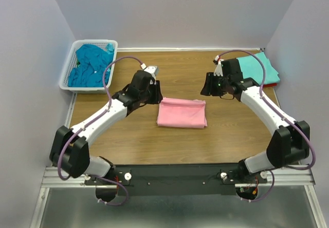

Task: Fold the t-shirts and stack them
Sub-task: Fold the tshirt

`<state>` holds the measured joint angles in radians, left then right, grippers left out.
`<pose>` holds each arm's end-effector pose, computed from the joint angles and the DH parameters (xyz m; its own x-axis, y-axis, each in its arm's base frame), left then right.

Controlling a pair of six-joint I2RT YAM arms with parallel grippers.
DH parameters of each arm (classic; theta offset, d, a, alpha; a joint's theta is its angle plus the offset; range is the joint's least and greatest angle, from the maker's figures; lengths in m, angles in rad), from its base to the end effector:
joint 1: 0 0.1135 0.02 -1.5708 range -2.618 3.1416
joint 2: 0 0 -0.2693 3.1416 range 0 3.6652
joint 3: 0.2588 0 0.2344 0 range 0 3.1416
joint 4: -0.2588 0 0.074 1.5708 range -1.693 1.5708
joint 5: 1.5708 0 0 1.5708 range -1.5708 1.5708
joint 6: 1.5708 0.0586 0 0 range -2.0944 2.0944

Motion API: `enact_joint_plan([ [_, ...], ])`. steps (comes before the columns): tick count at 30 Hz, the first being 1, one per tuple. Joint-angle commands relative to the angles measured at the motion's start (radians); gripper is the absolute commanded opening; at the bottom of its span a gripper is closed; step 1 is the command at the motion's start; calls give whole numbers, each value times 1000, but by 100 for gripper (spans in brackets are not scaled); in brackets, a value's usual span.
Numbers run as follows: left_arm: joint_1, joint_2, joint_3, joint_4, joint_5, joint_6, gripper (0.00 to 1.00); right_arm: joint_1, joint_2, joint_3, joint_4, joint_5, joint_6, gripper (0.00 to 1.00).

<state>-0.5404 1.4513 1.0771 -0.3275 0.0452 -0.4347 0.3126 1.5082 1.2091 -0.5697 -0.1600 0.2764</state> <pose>0.2747 -0.1679 0.2683 -0.7310 -0.0521 -0.6804 0.2599 0.9007 -0.3481 0.3040 0.1081 0.2722 -0.8085 0.0218 -0.5880 -0.1880 0.9374 0.2932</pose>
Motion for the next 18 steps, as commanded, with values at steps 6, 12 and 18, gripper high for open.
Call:
enact_joint_plan([
  [6, -116, 87, -91, 107, 117, -68, 28, 10, 50, -167, 229, -383, 6, 29],
  [12, -112, 271, 49, 87, 99, -55, 22, 8, 181, -146, 260, -383, -26, 27],
  [18, -27, 429, 156, 100, 88, -59, 21, -9, 311, -62, 281, -280, -39, 27],
])
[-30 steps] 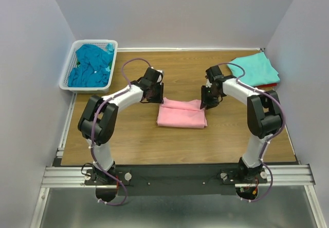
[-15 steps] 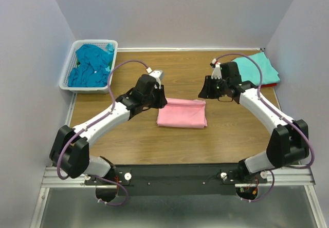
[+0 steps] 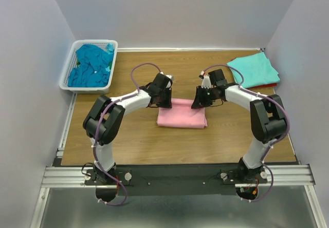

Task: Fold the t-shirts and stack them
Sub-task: Fold the tshirt

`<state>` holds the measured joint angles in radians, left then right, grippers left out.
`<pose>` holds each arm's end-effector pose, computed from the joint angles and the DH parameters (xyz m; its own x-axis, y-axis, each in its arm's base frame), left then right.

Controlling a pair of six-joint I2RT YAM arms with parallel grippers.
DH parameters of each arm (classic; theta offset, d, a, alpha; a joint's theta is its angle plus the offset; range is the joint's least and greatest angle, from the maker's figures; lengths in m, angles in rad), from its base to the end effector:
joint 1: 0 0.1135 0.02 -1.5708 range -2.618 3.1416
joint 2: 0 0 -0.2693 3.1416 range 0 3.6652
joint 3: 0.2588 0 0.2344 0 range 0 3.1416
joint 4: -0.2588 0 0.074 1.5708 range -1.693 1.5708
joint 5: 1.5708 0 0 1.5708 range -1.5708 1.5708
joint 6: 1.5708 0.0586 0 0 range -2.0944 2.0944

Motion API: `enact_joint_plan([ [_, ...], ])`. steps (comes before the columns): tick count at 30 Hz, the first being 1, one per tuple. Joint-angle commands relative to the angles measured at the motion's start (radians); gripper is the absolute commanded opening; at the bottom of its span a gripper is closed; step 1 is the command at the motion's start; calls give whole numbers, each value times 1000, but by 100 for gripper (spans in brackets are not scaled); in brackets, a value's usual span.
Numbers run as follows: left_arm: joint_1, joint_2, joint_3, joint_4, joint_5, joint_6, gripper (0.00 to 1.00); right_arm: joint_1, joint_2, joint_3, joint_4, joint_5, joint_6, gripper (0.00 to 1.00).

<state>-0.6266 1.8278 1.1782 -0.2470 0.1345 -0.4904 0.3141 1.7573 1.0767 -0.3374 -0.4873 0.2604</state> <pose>0.3094 -0.2337 0.1815 -0.8638 0.0492 -0.5014 0.2744 0.8806 -0.3864 0.3242 0.1342 0.1751 -0.9126 -0.0573 -0.4048 -0.2813 0.8063 0.5203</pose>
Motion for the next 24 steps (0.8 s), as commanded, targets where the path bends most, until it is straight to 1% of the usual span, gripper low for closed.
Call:
enact_joint_plan([
  [1, 73, 65, 63, 26, -6, -7, 21, -18, 76, 83, 54, 52, -21, 27],
  [2, 103, 89, 80, 29, -7, -7, 21, -38, 88, 106, 69, 56, -15, 27],
  [4, 129, 112, 93, 37, 0, -8, 22, -64, 123, 123, 89, 49, 16, 28],
  [5, 140, 123, 103, 40, 20, -10, 23, -76, 133, 126, 106, 33, 28, 31],
  [7, 163, 123, 101, 51, 45, -19, 25, -110, 127, 126, 144, 6, 74, 33],
  [8, 165, 110, 78, 66, 53, -22, 26, -115, 116, 123, 158, -25, 85, 38],
  [10, 165, 36, 40, 131, 51, -34, 31, -116, 79, 88, 211, -54, 118, 42],
  [11, 165, 4, -12, 161, 56, -51, 37, -118, 39, 71, 237, -91, 135, 46],
  [12, 163, -62, -38, 193, 57, -65, 41, -116, 15, 48, 285, -106, 151, 47],
  [13, 165, -91, -66, 262, 77, -77, 46, -116, -2, 2, 317, -129, 186, 48],
  [14, 165, -120, -128, 306, 92, -109, 48, -118, -37, -27, 362, -178, 206, 49],
  [15, 165, -146, -158, 351, 109, -128, 49, -118, -51, -52, 442, -201, 230, 50],
  [16, 165, -185, -191, 449, 128, -143, 49, -118, -59, -111, 495, -226, 293, 52],
  [17, 165, -196, -222, 494, 161, -164, 49, -116, -65, -136, 550, -252, 327, 52],
  [18, 165, -199, -270, 532, 172, -192, 49, -118, -56, -162, 681, -314, 365, 53],
  [19, 165, -191, -287, 601, 191, -206, 49, -118, -44, -205, 746, -347, 441, 53],
  [20, 166, -162, -311, 633, 200, -227, 49, -118, -16, -215, 837, -350, 470, 53],
  [21, 166, -141, -318, 687, 209, -240, 48, -118, 4, -227, 877, -349, 511, 53],
  [23, 172, -93, -321, 735, 235, -260, 47, -119, 42, -238, 934, -332, 528, 54],
  [24, 179, -41, -307, 762, 238, -266, 47, -119, 95, -229, 965, -318, 533, 54],
])
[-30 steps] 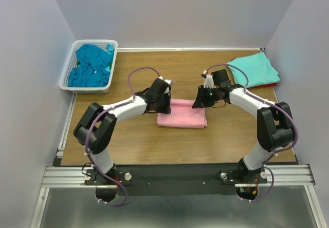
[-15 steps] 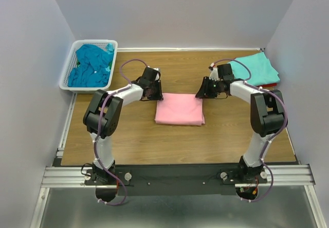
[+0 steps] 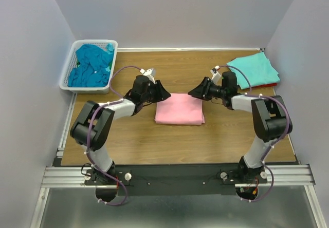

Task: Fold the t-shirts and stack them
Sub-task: Fold the tshirt

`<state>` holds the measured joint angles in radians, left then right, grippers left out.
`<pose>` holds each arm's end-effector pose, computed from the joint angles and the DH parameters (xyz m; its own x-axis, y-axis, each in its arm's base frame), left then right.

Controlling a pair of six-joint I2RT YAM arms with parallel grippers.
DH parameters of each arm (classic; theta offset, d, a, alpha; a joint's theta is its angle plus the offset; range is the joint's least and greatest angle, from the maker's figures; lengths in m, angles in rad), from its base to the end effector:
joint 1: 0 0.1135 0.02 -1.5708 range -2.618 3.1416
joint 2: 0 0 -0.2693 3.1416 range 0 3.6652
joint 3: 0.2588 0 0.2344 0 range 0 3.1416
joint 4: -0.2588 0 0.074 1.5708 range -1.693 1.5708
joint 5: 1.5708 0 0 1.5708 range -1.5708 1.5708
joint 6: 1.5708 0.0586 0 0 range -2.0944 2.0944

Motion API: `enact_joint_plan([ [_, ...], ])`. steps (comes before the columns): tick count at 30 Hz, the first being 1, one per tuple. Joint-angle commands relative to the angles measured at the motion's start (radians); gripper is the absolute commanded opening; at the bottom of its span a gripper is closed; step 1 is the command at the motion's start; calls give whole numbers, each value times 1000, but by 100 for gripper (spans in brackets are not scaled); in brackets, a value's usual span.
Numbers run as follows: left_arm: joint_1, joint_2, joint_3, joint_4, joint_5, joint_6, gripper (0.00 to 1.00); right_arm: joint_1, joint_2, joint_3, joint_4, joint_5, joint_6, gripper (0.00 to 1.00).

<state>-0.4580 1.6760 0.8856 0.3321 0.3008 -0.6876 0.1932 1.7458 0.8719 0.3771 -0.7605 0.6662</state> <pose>0.3214 -0.1778 0.2050 -0.7259 -0.3180 -0.6098 0.2587 0.6954 -0.6705 0.3462 0.1089 0.1879 -0.8212 0.2956 -0.4881 -0.2878 0.5241 0.8016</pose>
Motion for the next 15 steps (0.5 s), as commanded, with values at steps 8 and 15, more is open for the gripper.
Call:
enact_joint_plan([
  [8, 85, 320, 81, 237, 87, -125, 45, -75, 378, 25, 434, -59, 214, 55],
  [15, 114, 283, 62, 257, 113, -133, 45, -103, 374, 69, 468, -143, 263, 57],
])
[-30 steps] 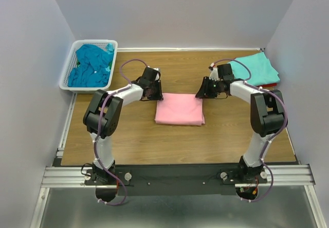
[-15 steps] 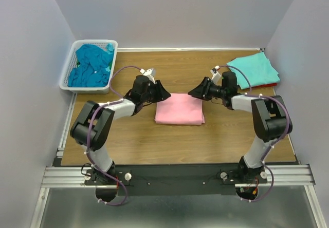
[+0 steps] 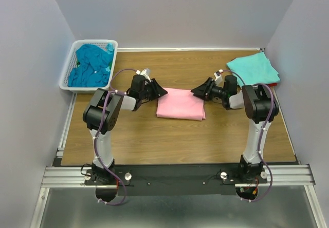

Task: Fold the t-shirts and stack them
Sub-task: Fold the tshirt

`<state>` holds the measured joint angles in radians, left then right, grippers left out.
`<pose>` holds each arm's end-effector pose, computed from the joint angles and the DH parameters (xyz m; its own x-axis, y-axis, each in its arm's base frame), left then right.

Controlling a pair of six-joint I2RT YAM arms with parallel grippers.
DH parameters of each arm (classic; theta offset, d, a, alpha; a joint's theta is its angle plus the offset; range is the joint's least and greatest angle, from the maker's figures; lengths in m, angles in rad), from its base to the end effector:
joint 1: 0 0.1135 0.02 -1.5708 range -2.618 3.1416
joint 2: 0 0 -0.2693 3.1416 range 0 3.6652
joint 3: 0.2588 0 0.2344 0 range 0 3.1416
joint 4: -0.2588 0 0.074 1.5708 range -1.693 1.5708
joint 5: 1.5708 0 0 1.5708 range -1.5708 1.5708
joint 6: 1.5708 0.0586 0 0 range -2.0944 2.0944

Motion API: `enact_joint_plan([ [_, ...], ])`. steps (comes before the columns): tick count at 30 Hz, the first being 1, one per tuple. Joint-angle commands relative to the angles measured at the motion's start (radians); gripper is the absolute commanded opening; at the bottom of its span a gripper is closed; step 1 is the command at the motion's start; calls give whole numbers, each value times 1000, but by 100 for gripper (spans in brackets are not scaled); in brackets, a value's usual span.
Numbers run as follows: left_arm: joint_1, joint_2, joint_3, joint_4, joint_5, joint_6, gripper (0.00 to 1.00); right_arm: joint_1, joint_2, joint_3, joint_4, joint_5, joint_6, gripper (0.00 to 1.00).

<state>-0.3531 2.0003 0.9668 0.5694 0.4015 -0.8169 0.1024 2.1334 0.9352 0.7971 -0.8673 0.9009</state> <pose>0.3806 -0.1647 0.1371 -0.7586 -0.4356 -0.4846 0.1361 0.6213 -0.7717 0.3983 0.0859 0.1084 -0.8404 0.4234 -0.3382 -0.1702 0.3863 0.9065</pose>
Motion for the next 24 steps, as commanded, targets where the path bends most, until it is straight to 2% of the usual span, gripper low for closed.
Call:
enact_joint_plan([
  [1, 9, -67, -25, 21, 14, -5, 45, -13, -42, -5, 54, -42, 45, 58],
  [7, -27, -331, -135, 21, -1, -39, 45, 26, -248, -133, 74, -93, 101, 62],
  [10, -79, -411, -220, 23, -21, -82, 45, 77, -369, -221, 80, -82, 142, 66],
  [12, -101, -419, -291, 49, -23, -108, 45, 106, -380, -257, 86, -72, 147, 68],
  [17, -109, -292, -404, 186, 34, -211, 45, 106, -271, -386, 132, -27, 168, 70],
  [21, -100, -193, -460, 312, 91, -318, 44, 71, -97, -462, 385, -42, 297, 69],
  [24, -72, -158, -525, 481, 131, -424, 43, 31, -62, -492, 447, -50, 352, 68],
])
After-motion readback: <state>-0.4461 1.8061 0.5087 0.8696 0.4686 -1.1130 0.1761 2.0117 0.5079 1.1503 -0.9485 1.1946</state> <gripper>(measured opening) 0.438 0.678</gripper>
